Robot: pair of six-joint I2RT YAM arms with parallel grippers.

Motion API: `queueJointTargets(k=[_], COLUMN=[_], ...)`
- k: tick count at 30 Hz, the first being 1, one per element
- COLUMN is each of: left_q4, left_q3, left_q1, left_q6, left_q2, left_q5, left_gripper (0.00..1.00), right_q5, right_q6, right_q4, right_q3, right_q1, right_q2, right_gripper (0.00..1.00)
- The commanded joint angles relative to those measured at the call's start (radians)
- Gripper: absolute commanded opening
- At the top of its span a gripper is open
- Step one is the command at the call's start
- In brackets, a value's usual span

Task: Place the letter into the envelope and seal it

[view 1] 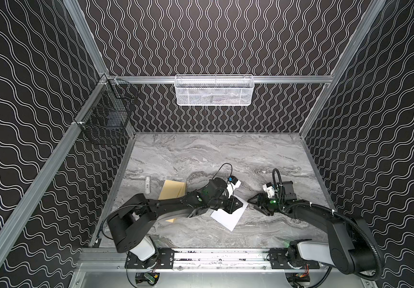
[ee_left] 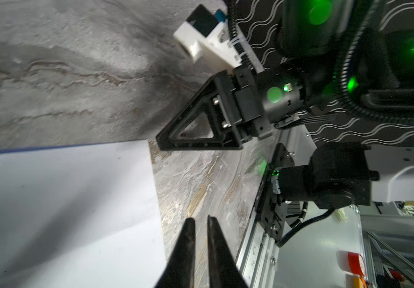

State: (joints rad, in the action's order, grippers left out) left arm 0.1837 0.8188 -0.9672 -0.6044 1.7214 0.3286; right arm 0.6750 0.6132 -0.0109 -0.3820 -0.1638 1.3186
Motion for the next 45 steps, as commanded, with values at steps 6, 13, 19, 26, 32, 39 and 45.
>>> queueJointTargets(k=[6, 13, 19, 26, 32, 39, 45], left_q4=[-0.183, -0.203, -0.191, -0.161, -0.152, -0.142, -0.138], left_q3=[-0.081, -0.098, -0.121, -0.142, -0.157, -0.169, -0.160], left_q1=[0.004, 0.004, 0.004, 0.004, 0.004, 0.004, 0.004], left_q6=[-0.138, -0.161, -0.144, -0.132, -0.118, -0.104, -0.107], left_q2=[0.009, 0.057, 0.088, 0.110, 0.116, 0.126, 0.137], left_q5=[-0.220, -0.284, -0.287, -0.271, -0.251, -0.245, -0.241], left_gripper=[0.03, 0.00, 0.00, 0.00, 0.00, 0.00, 0.00], right_q5=[-0.057, -0.096, -0.090, -0.094, -0.120, -0.156, -0.147], right_q6=[0.044, 0.112, 0.182, 0.220, 0.253, 0.258, 0.313], right_q4=[-0.023, -0.043, -0.129, -0.189, -0.239, -0.187, -0.197], right_q3=[-0.009, 0.028, 0.093, 0.114, 0.120, 0.078, 0.112], right_q1=[-0.053, -0.095, -0.116, -0.131, -0.129, -0.116, -0.121], right_q2=[0.045, 0.041, 0.020, 0.029, 0.026, 0.019, -0.012], right_gripper=[0.62, 0.63, 0.63, 0.63, 0.64, 0.67, 0.67])
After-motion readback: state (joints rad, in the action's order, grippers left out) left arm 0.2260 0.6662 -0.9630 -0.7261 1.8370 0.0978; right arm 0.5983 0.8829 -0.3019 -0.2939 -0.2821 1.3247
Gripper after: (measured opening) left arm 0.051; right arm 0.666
